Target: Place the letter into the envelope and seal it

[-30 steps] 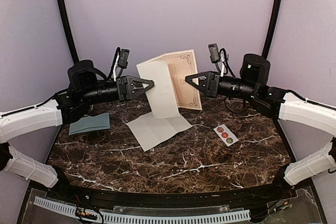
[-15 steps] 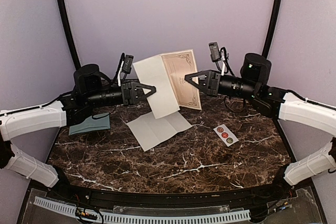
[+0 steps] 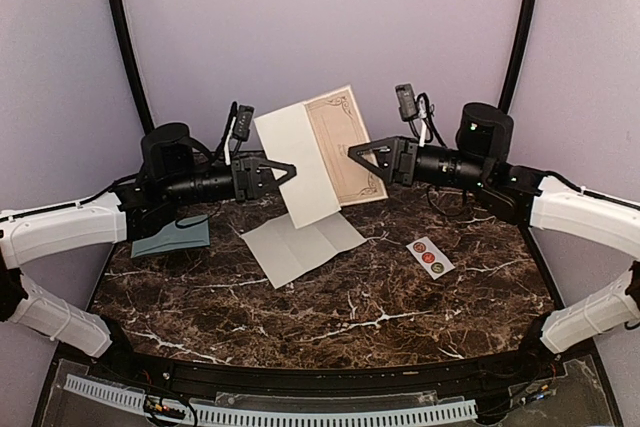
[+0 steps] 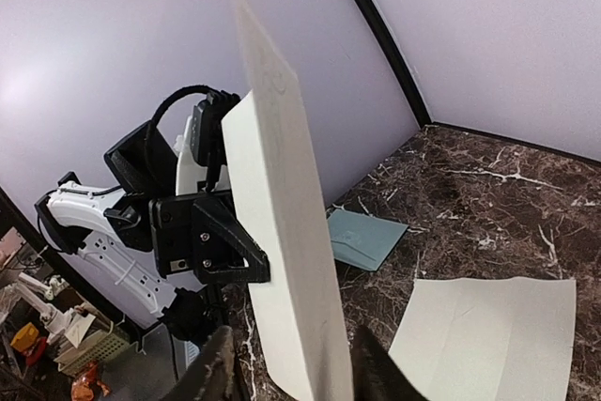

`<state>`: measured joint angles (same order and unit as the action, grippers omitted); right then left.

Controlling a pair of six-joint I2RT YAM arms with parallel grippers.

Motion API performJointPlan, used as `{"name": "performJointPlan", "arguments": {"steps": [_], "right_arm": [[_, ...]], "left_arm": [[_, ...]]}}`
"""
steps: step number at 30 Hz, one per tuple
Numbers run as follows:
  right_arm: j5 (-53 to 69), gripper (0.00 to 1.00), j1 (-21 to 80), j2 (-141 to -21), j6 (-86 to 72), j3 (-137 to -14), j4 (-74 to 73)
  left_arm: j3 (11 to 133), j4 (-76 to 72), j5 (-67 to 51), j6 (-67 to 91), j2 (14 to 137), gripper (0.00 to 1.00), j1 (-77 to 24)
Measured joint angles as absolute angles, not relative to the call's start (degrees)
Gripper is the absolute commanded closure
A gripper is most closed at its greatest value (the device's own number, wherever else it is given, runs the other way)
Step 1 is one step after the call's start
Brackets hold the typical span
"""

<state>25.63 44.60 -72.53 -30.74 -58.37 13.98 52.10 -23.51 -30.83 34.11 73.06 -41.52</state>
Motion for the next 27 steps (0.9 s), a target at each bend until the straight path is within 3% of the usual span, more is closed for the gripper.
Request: {"name": "performJointPlan", "arguments": {"steps": [3,8,18,27], "right_arm": [[24.32,0.31,44.58,-71.68,-30.04,-58.39,12.25],[19.66,0.21,44.31,-66.81,-27.81,-58.39,9.32],[12.01,0.14,38.87,-62.04,-26.79,-58.13,5.32],[15.4,0.09,36.16,-64.4,-27.09,-55.92,4.58]], "left_arm": [[52.1,-22.46,-30.3,33.01,73.06,1.0,-41.52],[52.12,-20.23,-30.55,30.55,73.03,1.0,-41.52],[52.14,-17.02,-37.74,25.56,69.76,1.0,-41.52],[52.14,-17.02,-43.22,24.71,67.77,1.0,-41.52]]}}
